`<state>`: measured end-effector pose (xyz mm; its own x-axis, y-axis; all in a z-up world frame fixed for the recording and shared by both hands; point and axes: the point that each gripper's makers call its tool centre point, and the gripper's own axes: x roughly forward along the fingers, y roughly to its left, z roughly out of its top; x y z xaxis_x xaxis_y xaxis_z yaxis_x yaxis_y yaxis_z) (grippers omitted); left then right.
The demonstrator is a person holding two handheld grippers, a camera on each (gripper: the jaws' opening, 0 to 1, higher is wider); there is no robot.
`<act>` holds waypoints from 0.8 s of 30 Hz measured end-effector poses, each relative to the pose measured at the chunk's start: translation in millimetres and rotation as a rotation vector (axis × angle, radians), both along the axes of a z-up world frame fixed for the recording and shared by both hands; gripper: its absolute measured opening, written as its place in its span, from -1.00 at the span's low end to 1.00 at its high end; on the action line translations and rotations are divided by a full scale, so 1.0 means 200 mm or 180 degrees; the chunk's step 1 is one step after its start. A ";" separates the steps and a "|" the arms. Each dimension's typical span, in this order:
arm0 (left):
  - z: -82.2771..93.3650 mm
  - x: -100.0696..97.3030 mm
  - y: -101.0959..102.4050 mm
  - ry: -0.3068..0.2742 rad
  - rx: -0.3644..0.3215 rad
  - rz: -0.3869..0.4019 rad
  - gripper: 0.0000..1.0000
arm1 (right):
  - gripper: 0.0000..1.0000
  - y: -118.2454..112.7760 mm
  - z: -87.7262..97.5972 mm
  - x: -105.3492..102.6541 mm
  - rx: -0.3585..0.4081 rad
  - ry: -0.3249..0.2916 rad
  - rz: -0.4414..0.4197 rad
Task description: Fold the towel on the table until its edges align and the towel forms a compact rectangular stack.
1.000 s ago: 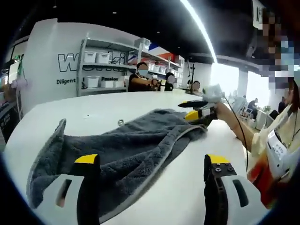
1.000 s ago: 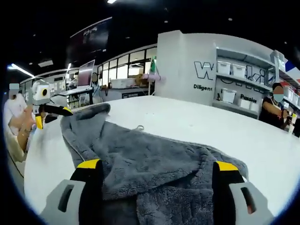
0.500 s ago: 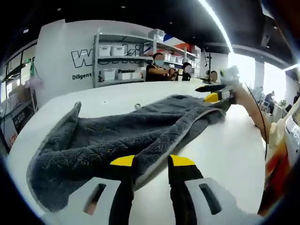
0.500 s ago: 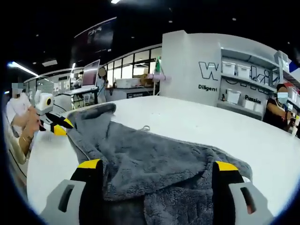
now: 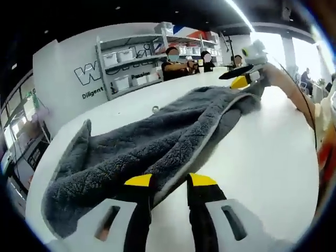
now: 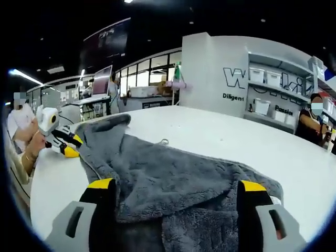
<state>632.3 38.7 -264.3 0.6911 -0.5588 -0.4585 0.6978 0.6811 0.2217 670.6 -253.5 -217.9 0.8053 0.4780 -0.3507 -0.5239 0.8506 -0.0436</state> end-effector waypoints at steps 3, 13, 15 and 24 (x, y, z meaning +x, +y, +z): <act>0.01 0.00 0.00 -0.0012 0.0011 -0.0006 -0.72 | 0.95 0.00 0.00 0.00 -0.0003 0.0004 0.0010; 0.05 -0.08 0.02 0.0127 0.0011 -0.0124 -0.87 | 0.95 0.01 -0.01 -0.01 -0.0019 0.0026 0.0029; 0.06 -0.13 0.03 0.0238 0.0009 -0.0206 -0.88 | 0.95 0.01 -0.01 -0.01 -0.0031 0.0027 0.0037; 0.10 -0.28 0.09 0.0512 -0.0051 -0.0402 -0.90 | 0.95 0.01 -0.01 -0.01 -0.0037 0.0021 0.0046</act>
<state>576.7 56.1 -245.0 0.5336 -0.6444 -0.5477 0.8034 0.5885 0.0904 667.8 -250.7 -219.2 0.7961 0.4853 -0.3615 -0.5364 0.8425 -0.0501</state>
